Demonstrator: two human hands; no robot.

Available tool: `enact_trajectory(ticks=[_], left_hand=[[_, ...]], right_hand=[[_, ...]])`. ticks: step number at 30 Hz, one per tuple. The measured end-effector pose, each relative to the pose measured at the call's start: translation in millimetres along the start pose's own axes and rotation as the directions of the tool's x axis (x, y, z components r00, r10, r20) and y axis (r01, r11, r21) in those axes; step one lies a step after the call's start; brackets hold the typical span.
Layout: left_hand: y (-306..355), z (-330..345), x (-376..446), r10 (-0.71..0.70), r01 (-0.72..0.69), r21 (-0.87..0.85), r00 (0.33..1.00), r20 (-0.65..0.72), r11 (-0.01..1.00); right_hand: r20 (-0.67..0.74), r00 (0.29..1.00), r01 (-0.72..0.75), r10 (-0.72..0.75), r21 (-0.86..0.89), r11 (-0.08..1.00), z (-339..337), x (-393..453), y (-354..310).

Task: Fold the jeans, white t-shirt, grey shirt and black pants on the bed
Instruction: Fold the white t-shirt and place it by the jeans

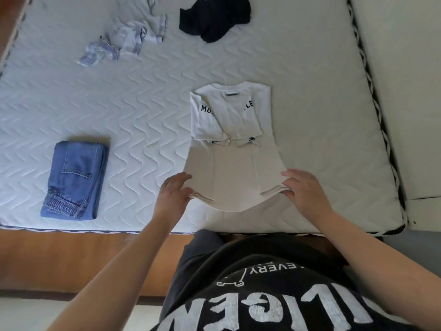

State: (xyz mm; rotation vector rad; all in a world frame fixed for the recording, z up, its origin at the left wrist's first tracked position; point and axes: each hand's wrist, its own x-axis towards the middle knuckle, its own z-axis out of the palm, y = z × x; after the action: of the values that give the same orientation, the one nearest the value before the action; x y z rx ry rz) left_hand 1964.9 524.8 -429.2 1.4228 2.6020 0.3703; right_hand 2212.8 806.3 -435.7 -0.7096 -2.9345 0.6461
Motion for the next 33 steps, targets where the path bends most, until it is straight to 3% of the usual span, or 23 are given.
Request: enact_trajectory(ticks=[2, 6, 10, 13, 17, 20, 26, 33], left_hand=[[0.3, -10.8, -0.1, 0.083, -0.082, -0.019, 0.994, 0.07, 0.996], [2.4, -21.1, -13.5, -0.014, 0.013, 0.005, 0.974, 0.228, 1.0], [5.8, -28.7, -29.2, 0.163, -0.161, -0.032, 0.98, 0.114, 0.986], [2.1, -32.3, -48.3, 0.229, -0.225, -0.053, 0.97, 0.086, 0.973], [-11.8, -38.1, -72.4, 0.254, -0.247, -0.063, 0.946, 0.202, 0.967], [-25.0, -40.5, -79.2, 0.207, -0.209, -0.036, 0.901, 0.382, 0.977], [-42.2, -36.8, -70.7, 0.196, -0.216, -0.016, 0.852, 0.485, 0.976], [-41.0, -34.2, -19.0, 0.154, -0.139, -0.069, 0.828, 0.539, 0.988]], right_hand=[[0.074, 0.996, -0.054, 0.052, 0.029, 0.998, -10.5, 0.0, 3.0], [0.155, 0.98, -0.129, 0.127, 0.004, 0.992, -25.7, -12.2, 6.3], [0.232, 0.965, -0.122, 0.12, -0.006, 0.993, -33.6, -31.5, -1.9], [0.203, 0.966, -0.163, 0.158, 0.007, 0.987, -34.2, -52.6, -19.9], [0.237, 0.956, -0.163, 0.171, -0.052, 0.985, -33.1, -77.3, -46.5], [0.286, 0.938, -0.178, 0.193, -0.08, 0.981, -31.1, -80.9, -59.3], [0.249, 0.949, -0.201, 0.195, 0.0, 0.98, -34.2, -68.9, -76.8], [0.311, 0.929, -0.216, 0.199, 0.02, 0.976, -34.0, -26.7, -55.7]])
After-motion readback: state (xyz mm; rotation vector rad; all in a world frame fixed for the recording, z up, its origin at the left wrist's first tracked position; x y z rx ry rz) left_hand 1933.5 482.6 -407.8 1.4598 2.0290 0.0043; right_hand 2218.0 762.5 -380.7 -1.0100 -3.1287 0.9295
